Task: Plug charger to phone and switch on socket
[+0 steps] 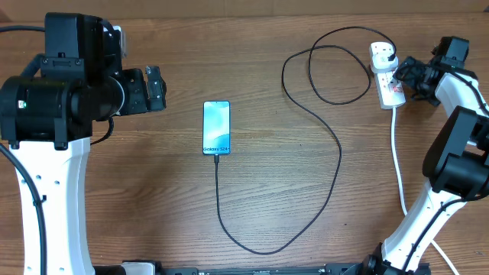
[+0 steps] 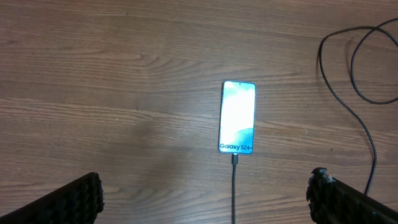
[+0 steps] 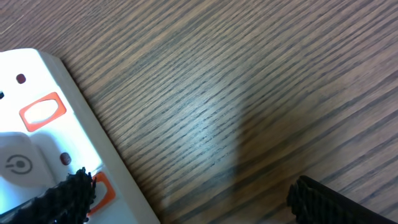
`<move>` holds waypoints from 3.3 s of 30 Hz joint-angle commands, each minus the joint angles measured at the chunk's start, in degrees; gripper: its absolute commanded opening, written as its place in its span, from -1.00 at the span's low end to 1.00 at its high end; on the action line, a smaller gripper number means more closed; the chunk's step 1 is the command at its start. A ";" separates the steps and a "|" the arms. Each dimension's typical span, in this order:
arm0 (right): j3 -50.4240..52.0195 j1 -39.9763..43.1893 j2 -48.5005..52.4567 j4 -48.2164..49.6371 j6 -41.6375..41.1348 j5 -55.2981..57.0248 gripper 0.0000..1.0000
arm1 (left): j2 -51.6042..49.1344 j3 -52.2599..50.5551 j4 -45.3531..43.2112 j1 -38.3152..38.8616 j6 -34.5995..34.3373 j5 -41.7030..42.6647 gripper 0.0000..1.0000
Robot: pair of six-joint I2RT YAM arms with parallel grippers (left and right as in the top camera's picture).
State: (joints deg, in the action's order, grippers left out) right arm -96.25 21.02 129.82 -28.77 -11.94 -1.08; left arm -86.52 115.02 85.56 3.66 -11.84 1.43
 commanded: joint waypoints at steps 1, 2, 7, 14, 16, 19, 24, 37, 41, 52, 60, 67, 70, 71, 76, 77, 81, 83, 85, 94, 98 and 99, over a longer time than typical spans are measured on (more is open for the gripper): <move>-0.48 -0.39 1.97 -1.49 1.84 -2.25 1.00 | -0.35 0.61 -0.11 -0.26 0.24 -0.55 0.99; -0.48 -0.39 1.97 -1.57 2.01 -2.27 1.00 | -0.37 0.61 -0.11 -0.26 0.24 -0.52 0.99; -0.48 -0.44 1.99 -2.27 2.01 -2.27 1.00 | -0.37 0.61 -0.11 -0.26 0.24 -0.55 0.99; -0.48 -0.44 1.99 -3.02 2.23 -3.15 1.00 | -0.37 0.59 -0.11 -0.26 0.24 -0.55 0.99; -0.48 -0.50 1.99 -3.15 2.25 -3.13 1.00 | -0.35 0.61 -0.11 -0.26 0.24 -0.52 0.99; -0.48 -0.83 1.99 -3.26 2.56 -3.15 1.00 | -0.37 0.61 -0.11 -0.26 0.24 -0.55 0.99; -0.48 -1.90 1.99 -3.21 3.45 -3.13 1.00 | -0.37 0.59 -0.11 -0.26 0.24 -0.55 1.00; -0.48 -2.97 1.99 -2.82 3.54 -3.08 1.00 | -0.37 0.61 -0.11 -0.26 0.24 -0.55 0.99; -0.48 -2.97 1.99 -3.17 3.54 -3.08 1.00 | -0.37 0.61 -0.11 -0.26 0.24 -0.52 0.99; -2.40 -2.91 -2.51 -9.33 4.55 1.05 1.00 | -0.37 0.61 -0.11 -0.26 0.24 -0.55 0.99; -8.33 -3.37 -16.52 -18.69 4.31 1.01 1.00 | -0.35 0.61 -0.11 -0.26 0.24 -0.55 0.99; -10.51 -6.91 -33.07 -32.13 4.35 -4.61 0.87 | -0.37 0.61 -0.11 -0.26 0.24 -0.55 0.99; -10.51 -8.92 -38.84 -36.85 4.37 -8.98 0.53 | -0.37 0.61 -0.11 -0.26 0.24 -0.55 0.99; -10.51 -9.73 -40.89 -38.73 4.37 -10.10 0.50 | -0.37 0.61 -0.11 -0.26 0.24 -0.55 0.99; -10.51 -12.76 -49.62 -48.39 4.37 -10.60 0.84 | -0.35 0.61 -0.11 -0.26 0.24 -0.55 0.99; -10.51 -13.11 -51.30 -50.38 4.33 -10.62 0.90 | -0.37 0.61 -0.11 -0.26 0.24 -0.55 0.99; -10.51 -13.62 -57.72 -57.64 4.28 -10.69 1.00 | -0.37 0.61 -0.11 -0.26 0.24 -0.55 0.99; -10.51 -13.62 -60.87 -61.51 4.31 -12.24 0.99 | -0.37 0.59 -0.11 -0.26 0.24 -0.55 0.99; -10.51 -13.62 -63.60 -64.87 4.31 -13.77 1.00 | -0.37 0.59 -0.11 -0.26 0.24 -0.55 0.99; -10.49 -13.62 -69.57 -68.26 4.59 -14.82 1.00 | -0.37 0.61 -0.11 -0.26 0.24 -0.55 0.99; -10.45 -14.58 -69.66 -68.26 4.57 -14.14 1.00 | -0.37 0.61 -0.11 -0.26 0.24 -0.55 0.99; -10.25 -14.58 -69.66 -68.26 4.57 -14.01 1.00 | -0.37 0.59 -0.11 -0.26 0.24 -0.52 0.99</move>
State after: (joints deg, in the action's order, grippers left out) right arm -106.50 6.94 60.16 -97.25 -7.66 -15.49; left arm -86.52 115.02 85.56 3.68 -11.84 1.41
